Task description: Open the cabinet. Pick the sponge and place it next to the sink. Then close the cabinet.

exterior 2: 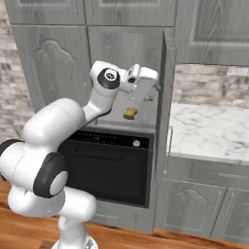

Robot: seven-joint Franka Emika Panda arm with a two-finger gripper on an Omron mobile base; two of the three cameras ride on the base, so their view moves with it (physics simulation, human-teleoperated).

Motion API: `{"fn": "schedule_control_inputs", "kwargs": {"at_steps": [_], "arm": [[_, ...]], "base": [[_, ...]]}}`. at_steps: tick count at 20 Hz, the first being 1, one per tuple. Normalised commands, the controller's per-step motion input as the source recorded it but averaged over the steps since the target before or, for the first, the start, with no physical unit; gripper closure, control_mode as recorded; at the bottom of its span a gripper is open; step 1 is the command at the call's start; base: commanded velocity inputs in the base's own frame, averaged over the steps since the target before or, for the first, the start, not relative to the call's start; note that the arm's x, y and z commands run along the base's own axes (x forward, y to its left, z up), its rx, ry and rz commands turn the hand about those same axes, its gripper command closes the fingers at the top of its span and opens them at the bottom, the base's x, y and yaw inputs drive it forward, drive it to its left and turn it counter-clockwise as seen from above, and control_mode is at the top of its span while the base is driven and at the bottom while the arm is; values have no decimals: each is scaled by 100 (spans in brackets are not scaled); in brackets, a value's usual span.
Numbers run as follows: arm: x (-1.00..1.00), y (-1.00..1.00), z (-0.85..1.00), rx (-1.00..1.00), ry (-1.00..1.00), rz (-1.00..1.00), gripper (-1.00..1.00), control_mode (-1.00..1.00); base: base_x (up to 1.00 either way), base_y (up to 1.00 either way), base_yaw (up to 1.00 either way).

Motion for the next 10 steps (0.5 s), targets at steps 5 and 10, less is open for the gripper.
{"fn": "schedule_control_inputs", "kwargs": {"at_steps": [5, 10], "arm": [[-13, 0, 0, 17, -3, 0, -100, -100], [-20, 4, 2, 29, -7, 4, -100, -100]], "base": [[0, 0, 0], [0, 0, 0]]}}
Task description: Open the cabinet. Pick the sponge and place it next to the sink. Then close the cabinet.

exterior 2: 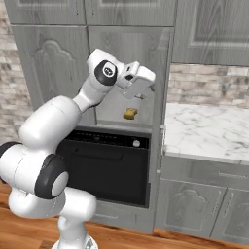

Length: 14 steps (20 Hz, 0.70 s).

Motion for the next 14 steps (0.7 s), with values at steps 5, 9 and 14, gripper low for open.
{"fn": "schedule_control_inputs", "kwargs": {"at_steps": [5, 9, 14], "arm": [[-8, 16, 0, 19, 0, 8, -100, -100], [-10, 39, 0, 8, 1, 14, -100, -100], [-26, 48, 0, 11, 1, 20, -100, -100]], "base": [[0, 0, 0], [0, 0, 0], [0, 0, 0]]}}
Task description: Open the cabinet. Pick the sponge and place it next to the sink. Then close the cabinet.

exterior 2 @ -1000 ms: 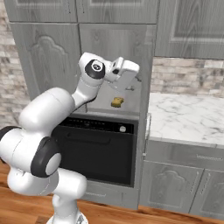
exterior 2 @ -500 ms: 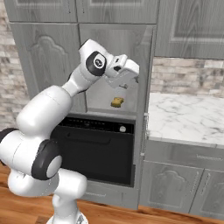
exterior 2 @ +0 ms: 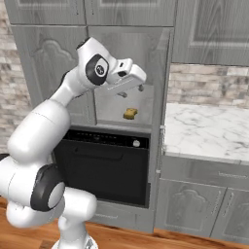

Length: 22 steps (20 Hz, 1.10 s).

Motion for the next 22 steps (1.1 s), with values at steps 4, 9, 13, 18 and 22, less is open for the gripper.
{"fn": "schedule_control_inputs", "kwargs": {"at_steps": [4, 9, 13, 18, 22], "arm": [[-9, 48, -6, 13, 0, 20, -100, -100], [0, 31, -26, 19, 0, 15, -100, -100], [0, 35, -20, 23, 0, 10, -100, -100], [1, 32, -5, 24, 0, 8, -100, -100], [25, 15, 0, 25, 4, 4, -100, -100]], "base": [[0, 0, 0], [0, 0, 0], [0, 0, 0], [0, 0, 0], [0, 0, 0]]}}
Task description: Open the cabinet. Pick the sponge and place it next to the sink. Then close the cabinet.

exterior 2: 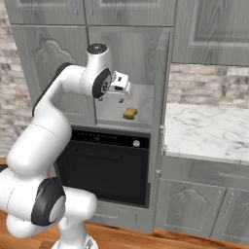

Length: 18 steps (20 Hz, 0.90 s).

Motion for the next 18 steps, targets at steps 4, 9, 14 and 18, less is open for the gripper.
{"fn": "schedule_control_inputs", "kwargs": {"at_steps": [4, 9, 14, 18], "arm": [[44, 0, -8, 3, 11, 0, -100, -100], [61, 8, -8, -3, 7, 0, -100, -100], [58, 0, -15, -3, 1, 0, -100, -100], [46, 0, -61, 0, 0, 0, -100, -100]], "base": [[0, 0, 0], [0, 0, 0], [0, 0, 0], [0, 0, 0]]}}
